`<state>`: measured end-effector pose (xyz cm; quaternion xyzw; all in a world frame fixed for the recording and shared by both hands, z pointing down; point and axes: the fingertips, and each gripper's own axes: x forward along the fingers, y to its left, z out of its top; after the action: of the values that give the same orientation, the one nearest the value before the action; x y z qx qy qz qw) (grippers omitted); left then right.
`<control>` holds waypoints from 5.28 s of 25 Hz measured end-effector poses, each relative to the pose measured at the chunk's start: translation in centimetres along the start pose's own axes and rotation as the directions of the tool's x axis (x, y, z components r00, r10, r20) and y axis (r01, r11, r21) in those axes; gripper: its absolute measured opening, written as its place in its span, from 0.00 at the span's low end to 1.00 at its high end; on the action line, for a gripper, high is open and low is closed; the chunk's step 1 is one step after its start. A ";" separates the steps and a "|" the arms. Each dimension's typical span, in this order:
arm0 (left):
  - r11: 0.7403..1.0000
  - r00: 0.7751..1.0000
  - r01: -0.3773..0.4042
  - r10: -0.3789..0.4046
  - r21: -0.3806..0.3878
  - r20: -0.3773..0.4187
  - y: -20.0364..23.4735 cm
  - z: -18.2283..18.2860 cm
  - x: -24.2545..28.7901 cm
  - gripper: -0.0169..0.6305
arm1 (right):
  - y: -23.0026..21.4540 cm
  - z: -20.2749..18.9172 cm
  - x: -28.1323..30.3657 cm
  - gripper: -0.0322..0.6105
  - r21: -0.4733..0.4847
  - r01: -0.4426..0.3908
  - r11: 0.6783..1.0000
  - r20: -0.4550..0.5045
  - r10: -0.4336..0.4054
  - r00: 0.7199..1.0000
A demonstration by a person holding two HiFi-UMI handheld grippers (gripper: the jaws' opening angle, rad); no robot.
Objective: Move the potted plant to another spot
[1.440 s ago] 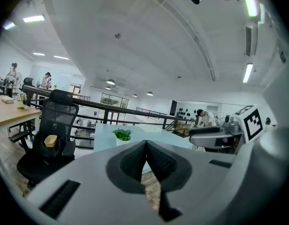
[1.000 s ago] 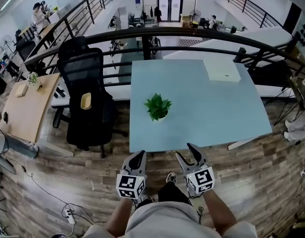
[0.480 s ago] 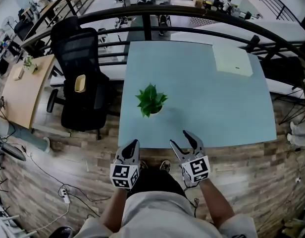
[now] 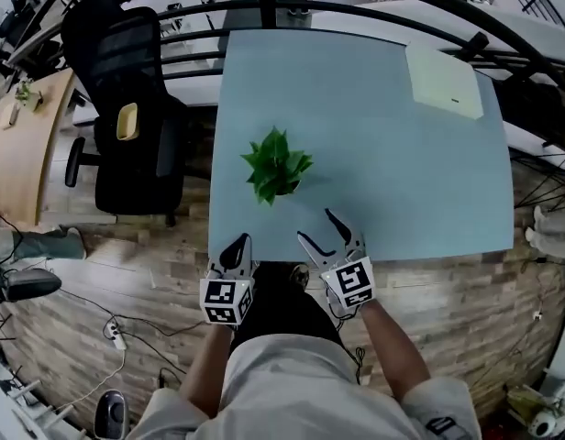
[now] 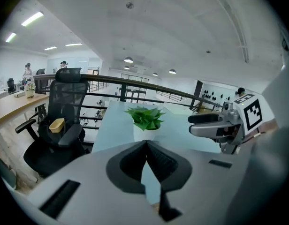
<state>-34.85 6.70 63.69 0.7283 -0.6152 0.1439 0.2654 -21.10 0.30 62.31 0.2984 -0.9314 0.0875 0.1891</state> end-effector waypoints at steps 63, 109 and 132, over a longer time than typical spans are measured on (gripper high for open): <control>0.986 0.981 0.143 -0.153 0.092 0.117 4.8 13.9 7.1 0.05 | -4.3 15.1 11.5 0.85 -0.059 0.051 0.997 0.230 -0.036 0.972; 0.959 0.946 0.243 -0.268 0.148 0.181 -12.0 20.2 15.1 0.05 | -21.4 19.5 -1.6 0.85 -0.021 0.170 0.985 0.357 -0.152 0.922; 0.942 0.935 0.304 -0.324 0.145 0.142 -25.2 20.5 24.7 0.05 | -34.9 15.2 -7.8 0.85 -0.003 0.197 0.980 0.311 -0.186 0.932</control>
<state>-7.80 -22.54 54.84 0.8413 -0.5006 0.0763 0.1892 0.80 -27.94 47.04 0.3945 -0.9173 0.0048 0.0539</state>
